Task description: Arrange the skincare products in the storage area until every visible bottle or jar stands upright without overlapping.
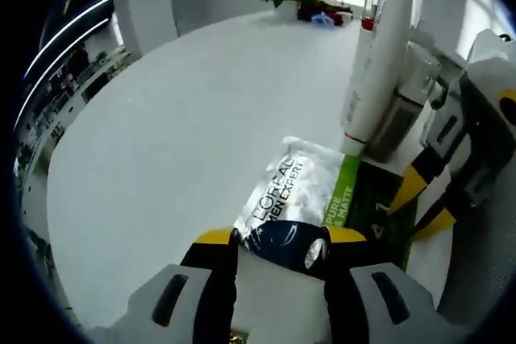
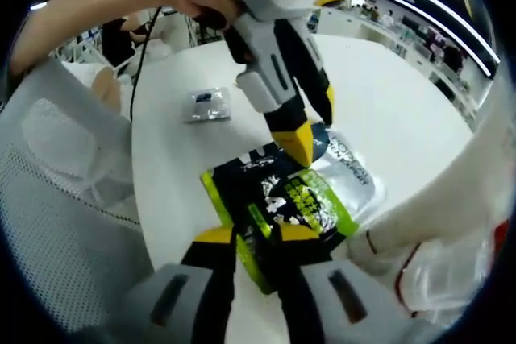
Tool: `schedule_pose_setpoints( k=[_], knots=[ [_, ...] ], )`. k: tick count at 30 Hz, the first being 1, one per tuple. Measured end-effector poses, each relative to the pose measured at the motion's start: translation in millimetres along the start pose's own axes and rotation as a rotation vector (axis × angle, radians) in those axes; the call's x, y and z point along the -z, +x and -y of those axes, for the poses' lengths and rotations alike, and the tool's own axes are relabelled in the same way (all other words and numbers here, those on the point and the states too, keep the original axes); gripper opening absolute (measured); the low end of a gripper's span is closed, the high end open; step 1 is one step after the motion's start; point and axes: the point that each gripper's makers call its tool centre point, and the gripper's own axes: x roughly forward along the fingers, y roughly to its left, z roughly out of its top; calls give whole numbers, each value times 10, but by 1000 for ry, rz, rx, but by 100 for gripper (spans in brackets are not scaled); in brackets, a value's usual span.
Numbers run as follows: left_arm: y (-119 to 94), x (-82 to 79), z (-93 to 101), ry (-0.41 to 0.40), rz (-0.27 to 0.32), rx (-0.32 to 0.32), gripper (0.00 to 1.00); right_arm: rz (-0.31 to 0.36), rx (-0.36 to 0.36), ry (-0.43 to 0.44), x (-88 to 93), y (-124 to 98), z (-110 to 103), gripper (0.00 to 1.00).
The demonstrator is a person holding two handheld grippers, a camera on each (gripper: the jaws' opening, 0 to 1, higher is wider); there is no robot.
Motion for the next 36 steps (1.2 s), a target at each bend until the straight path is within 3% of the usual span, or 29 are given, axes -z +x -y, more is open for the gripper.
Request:
schedule_pose_setpoints(
  k=[7,19,36],
  knots=[
    [-38,21,10,-37,2,-21,40,3,2,3,3,3,-7,20],
    [-385,-79,147,-5,47,-57,40,-13,-2,-23,24,-31,-41,23],
    [-843,-233,390,25,118,-120,44,132,29,-12,-237,-624,-119,25]
  ],
)
